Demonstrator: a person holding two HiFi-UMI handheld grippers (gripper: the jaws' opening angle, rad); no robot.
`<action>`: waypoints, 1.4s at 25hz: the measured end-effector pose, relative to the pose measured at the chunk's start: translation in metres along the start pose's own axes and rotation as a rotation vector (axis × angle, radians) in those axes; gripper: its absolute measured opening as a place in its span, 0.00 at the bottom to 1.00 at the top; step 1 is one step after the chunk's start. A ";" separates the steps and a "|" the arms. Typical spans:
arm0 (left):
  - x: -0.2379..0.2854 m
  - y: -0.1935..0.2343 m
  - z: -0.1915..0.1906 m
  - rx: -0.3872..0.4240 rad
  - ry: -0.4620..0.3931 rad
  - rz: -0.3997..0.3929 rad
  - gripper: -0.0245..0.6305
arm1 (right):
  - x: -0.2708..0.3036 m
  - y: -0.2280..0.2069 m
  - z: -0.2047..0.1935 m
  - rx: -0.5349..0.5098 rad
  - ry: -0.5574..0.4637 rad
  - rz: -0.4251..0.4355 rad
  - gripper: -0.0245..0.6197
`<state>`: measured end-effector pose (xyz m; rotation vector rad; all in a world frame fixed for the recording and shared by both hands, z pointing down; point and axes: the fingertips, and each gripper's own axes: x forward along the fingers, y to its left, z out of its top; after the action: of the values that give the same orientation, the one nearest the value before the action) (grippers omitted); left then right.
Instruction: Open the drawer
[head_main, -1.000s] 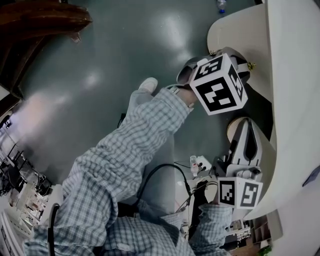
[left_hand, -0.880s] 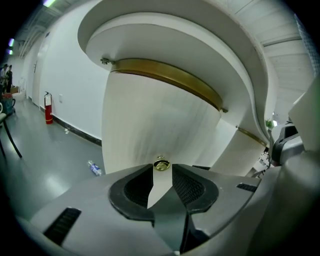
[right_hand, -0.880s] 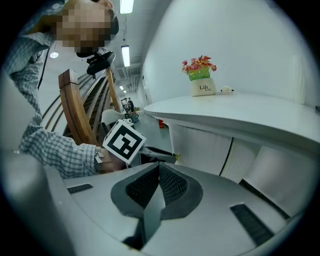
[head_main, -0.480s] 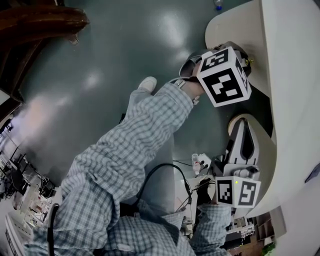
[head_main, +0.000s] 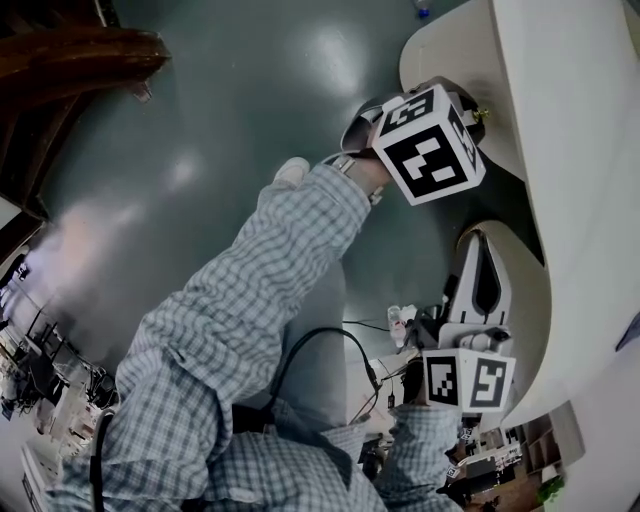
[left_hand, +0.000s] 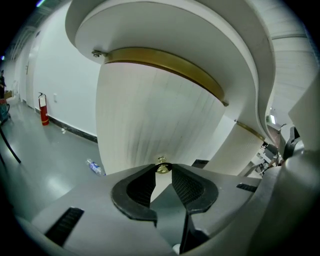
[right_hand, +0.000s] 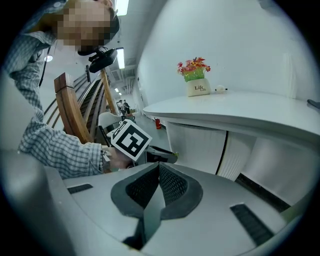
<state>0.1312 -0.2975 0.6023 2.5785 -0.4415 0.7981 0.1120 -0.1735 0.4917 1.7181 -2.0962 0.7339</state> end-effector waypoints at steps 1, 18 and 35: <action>-0.002 0.000 -0.002 -0.006 0.002 -0.002 0.20 | 0.000 0.001 0.000 0.003 -0.002 -0.002 0.05; -0.055 -0.010 -0.055 -0.024 0.099 0.003 0.20 | -0.012 0.037 0.010 0.014 -0.028 0.000 0.05; -0.123 -0.027 -0.122 -0.050 0.217 0.005 0.20 | -0.030 0.071 0.028 0.001 -0.048 0.025 0.05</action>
<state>-0.0115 -0.1960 0.6140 2.4110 -0.3963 1.0419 0.0511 -0.1559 0.4401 1.7295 -2.1534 0.7074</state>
